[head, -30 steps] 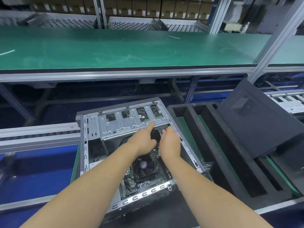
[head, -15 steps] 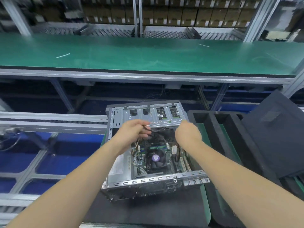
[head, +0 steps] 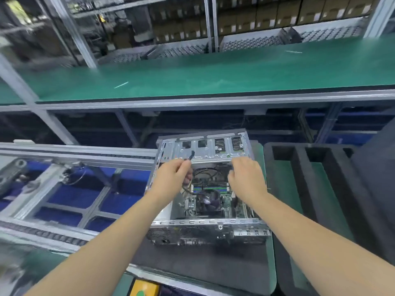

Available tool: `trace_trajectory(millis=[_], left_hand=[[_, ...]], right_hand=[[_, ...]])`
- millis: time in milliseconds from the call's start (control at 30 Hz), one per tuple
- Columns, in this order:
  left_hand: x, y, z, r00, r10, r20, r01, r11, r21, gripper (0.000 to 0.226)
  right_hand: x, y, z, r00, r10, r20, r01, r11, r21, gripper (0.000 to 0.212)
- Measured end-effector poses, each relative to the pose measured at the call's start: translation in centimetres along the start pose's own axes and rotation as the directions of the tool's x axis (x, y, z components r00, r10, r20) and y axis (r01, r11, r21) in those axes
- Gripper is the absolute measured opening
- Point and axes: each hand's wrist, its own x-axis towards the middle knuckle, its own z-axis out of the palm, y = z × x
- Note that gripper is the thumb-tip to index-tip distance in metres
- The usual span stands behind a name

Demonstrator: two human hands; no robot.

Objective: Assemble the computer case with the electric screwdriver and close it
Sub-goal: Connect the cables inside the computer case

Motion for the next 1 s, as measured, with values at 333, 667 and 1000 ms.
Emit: trace_trajectory(millis=[333,667,1000], left_hand=[[-0.1,2.2,4.0,0.980,-0.193,0.052,0.199,0.971,-0.131,0.026],[-0.5,1.4,2.9,0.981,-0.079,-0.177,0.090,0.995,0.053,0.046],[-0.7,0.7,2.5,0.997,-0.059,-0.042,0.061,0.998,0.027,0.022]], right_hand=[[-0.8,0.8,0.3,0.997,0.020,-0.071,0.002,0.951,0.308,0.020],[-0.3,1.2,0.4,0.983,0.184,0.000,-0.167,0.894,0.416,0.023],[-0.3,1.4,-0.2,0.937,0.342,-0.071,-0.260,0.819,0.511,0.029]])
